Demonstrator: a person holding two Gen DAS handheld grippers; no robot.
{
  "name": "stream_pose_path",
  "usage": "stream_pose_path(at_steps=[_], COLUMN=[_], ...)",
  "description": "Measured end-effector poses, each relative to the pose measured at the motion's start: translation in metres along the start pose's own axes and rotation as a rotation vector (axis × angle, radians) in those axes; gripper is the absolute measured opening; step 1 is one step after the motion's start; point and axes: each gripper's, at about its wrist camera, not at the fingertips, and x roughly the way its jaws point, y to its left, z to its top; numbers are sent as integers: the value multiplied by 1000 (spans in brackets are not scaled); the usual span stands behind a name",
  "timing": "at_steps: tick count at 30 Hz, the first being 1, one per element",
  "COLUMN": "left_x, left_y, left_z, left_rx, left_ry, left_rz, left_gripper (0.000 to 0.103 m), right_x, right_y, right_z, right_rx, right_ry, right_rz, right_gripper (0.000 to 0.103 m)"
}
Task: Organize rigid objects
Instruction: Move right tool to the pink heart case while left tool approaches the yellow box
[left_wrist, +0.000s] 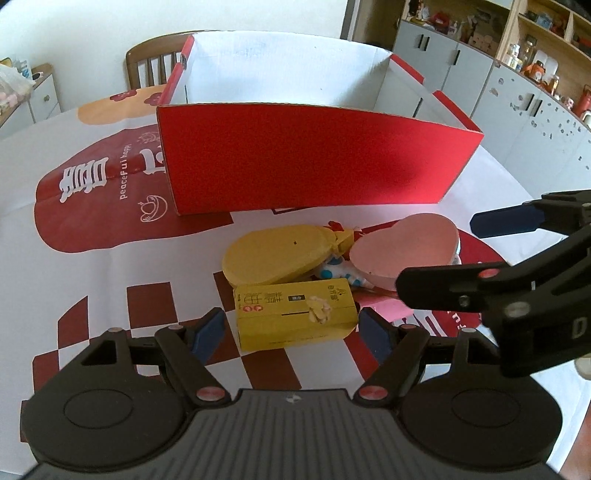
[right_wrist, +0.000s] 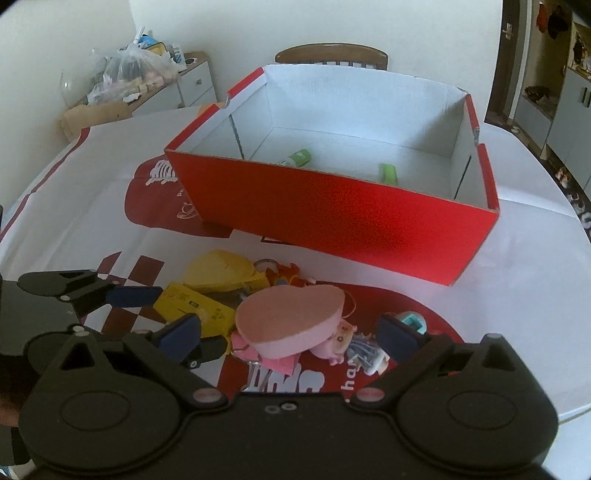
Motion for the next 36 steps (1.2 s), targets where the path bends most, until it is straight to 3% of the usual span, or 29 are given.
stream_pose_path(at_steps=[12, 22, 36], left_x=[7, 4, -18], left_y=[-2, -3, 3], left_z=[-1, -4, -2], left_rx=[-6, 2, -42], left_ry=[-6, -28, -56], left_rz=[9, 10, 10], left_gripper=[79, 74, 73], right_x=[25, 27, 6], right_y=[4, 1, -4], right_z=[4, 2, -1], right_rx=[-31, -21, 11], right_ry=[26, 38, -16], right_rz=[-22, -26, -46], right_gripper=[95, 71, 70])
